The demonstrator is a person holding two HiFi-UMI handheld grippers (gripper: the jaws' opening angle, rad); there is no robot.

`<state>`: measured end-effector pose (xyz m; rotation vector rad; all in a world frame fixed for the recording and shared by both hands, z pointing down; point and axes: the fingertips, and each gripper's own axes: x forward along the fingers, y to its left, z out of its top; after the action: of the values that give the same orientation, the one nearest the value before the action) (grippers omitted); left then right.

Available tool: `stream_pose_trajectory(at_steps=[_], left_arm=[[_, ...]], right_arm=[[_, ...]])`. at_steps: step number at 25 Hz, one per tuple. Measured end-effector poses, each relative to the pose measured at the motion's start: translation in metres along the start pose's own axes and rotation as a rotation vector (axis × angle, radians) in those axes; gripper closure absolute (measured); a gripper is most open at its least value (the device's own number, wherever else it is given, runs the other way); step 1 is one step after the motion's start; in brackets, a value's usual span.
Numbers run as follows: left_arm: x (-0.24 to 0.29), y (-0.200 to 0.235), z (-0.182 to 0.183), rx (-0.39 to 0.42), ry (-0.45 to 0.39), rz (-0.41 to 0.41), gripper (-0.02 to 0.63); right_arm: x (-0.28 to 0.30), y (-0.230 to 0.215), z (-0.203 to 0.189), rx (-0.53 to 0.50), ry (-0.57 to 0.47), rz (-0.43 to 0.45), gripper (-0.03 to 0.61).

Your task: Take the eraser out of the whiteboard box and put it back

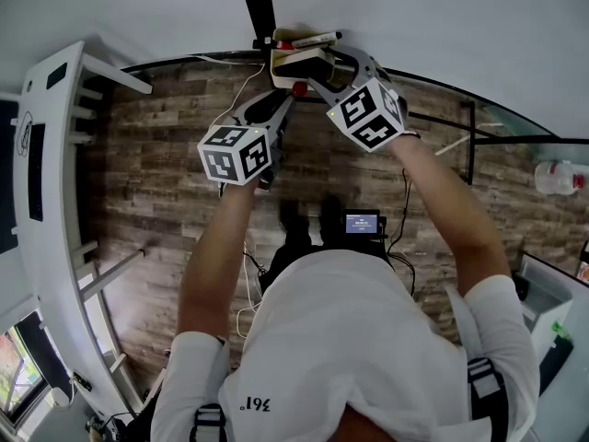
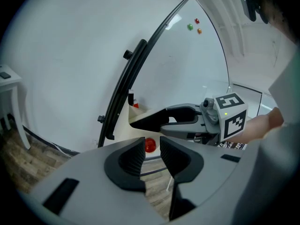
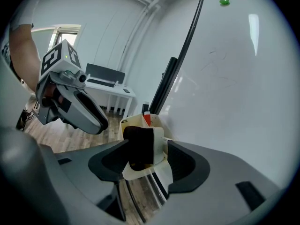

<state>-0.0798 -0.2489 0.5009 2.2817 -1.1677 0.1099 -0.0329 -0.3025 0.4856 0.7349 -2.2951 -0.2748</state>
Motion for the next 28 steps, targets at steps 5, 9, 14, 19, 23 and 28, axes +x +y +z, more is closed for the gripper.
stream_pose_trajectory(at_steps=[5, 9, 14, 19, 23, 28], left_arm=[[-0.006, -0.002, 0.0, 0.0, -0.006, 0.005, 0.51], [-0.01, -0.005, 0.004, 0.002, -0.017, 0.004, 0.51], [-0.022, -0.014, 0.015, 0.015, -0.047, -0.001, 0.509], [-0.038, -0.033, 0.031, 0.033, -0.098, -0.021, 0.511], [-0.052, -0.054, 0.046, 0.058, -0.144, -0.046, 0.511], [-0.071, -0.073, 0.055, 0.074, -0.197, -0.06, 0.511]], right_arm=[[-0.008, 0.0, 0.0, 0.003, -0.003, -0.012, 0.327], [-0.017, -0.002, 0.003, 0.012, -0.021, -0.033, 0.327], [-0.037, -0.007, 0.013, 0.034, -0.058, -0.066, 0.328], [-0.063, -0.006, 0.025, 0.073, -0.111, -0.084, 0.402], [-0.086, -0.005, 0.036, 0.096, -0.152, -0.106, 0.502], [-0.114, -0.001, 0.052, 0.125, -0.209, -0.125, 0.528]])
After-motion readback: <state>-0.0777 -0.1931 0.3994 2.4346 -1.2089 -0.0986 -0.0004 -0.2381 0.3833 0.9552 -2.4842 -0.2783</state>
